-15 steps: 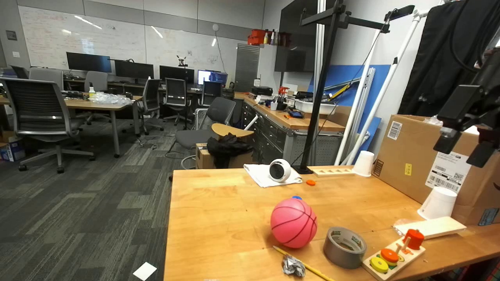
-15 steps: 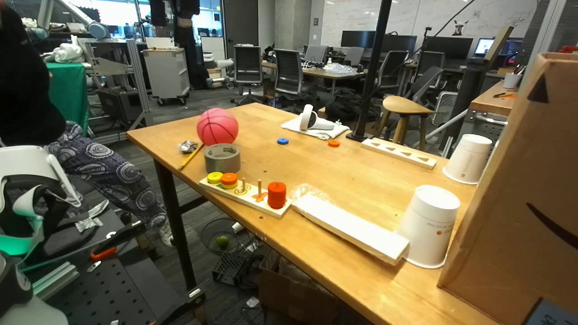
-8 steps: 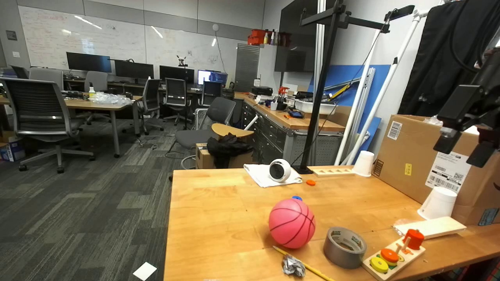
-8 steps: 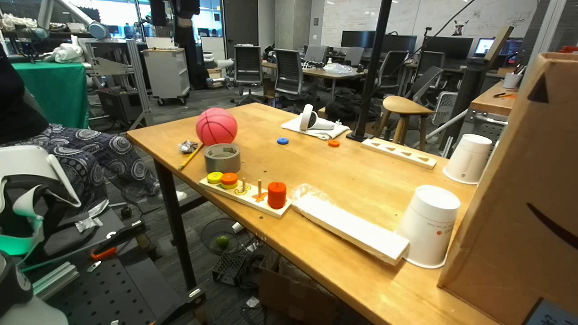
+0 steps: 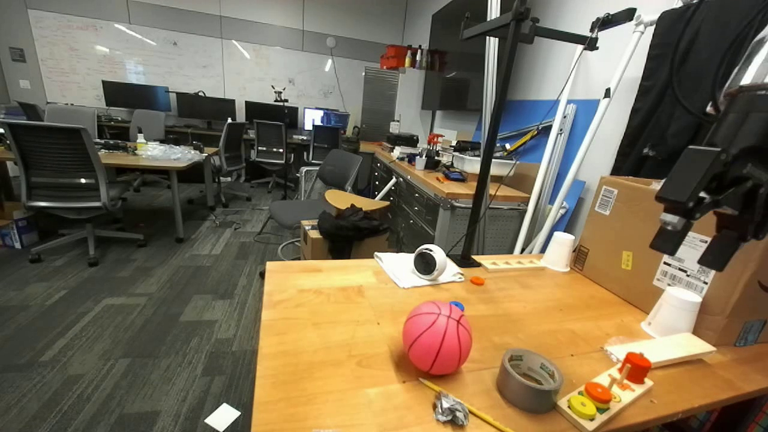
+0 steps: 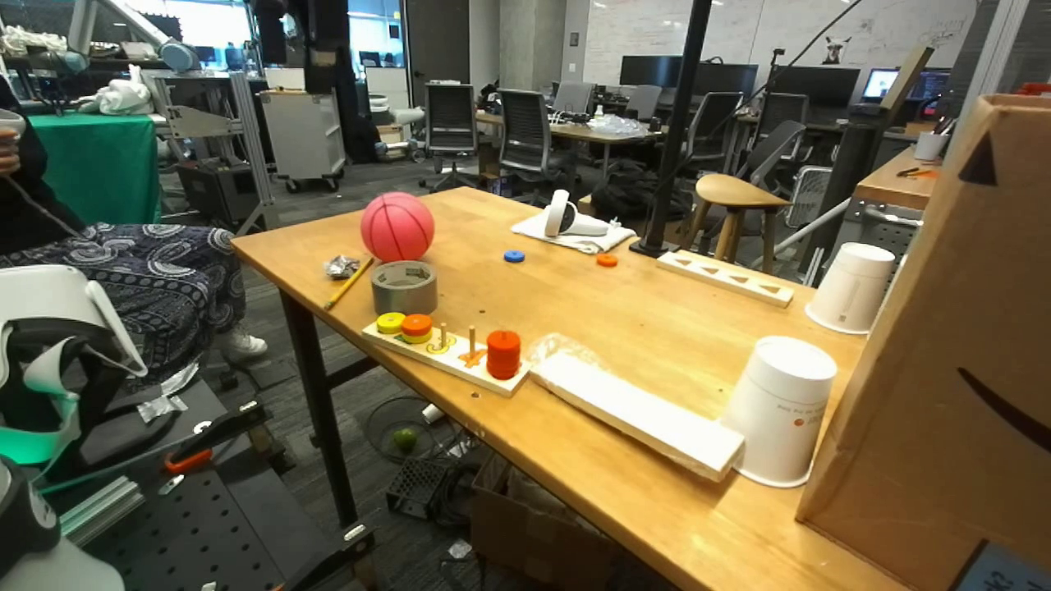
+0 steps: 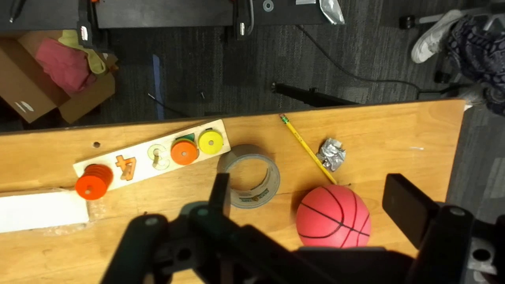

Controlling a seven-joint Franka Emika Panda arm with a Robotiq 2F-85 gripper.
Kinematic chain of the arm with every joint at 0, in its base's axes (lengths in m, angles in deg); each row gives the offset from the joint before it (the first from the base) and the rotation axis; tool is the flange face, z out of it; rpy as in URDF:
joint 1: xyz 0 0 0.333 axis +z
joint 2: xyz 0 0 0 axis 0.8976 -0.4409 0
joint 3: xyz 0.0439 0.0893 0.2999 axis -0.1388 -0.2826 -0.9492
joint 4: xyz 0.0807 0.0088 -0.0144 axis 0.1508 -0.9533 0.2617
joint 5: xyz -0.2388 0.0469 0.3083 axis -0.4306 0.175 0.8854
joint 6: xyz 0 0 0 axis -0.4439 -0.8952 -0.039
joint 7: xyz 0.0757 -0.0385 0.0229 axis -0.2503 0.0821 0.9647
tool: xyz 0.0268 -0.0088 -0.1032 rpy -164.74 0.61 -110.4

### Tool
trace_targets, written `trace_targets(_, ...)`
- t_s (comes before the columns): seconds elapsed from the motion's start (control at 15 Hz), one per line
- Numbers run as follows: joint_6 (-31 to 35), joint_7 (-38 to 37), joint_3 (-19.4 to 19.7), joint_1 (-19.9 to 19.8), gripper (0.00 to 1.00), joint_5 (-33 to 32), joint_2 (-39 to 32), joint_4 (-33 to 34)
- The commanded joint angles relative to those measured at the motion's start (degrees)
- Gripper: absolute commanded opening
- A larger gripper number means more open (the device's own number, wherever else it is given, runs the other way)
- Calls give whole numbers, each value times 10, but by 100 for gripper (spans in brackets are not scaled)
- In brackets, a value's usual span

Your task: Move the basketball to the right

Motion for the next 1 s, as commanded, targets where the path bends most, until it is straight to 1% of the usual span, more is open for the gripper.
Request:
trace_targets(0.0, 55, 0, -66, 50, 100, 31, 30, -37)
trace_targets(0.2, 95, -4, -131, 103, 100, 31, 7, -32)
trace_targets(0.33, 131, -1, -161, 133, 100, 33, -24, -23)
trace_targets(0.47, 178, 5, -180, 155, 100, 34, -61, -17)
trace_targets(0.67, 254, 23, -191, 180, 100, 29, -135, -2)
trace_targets(0.93, 349, 56, -185, 200, 100, 27, -262, 41)
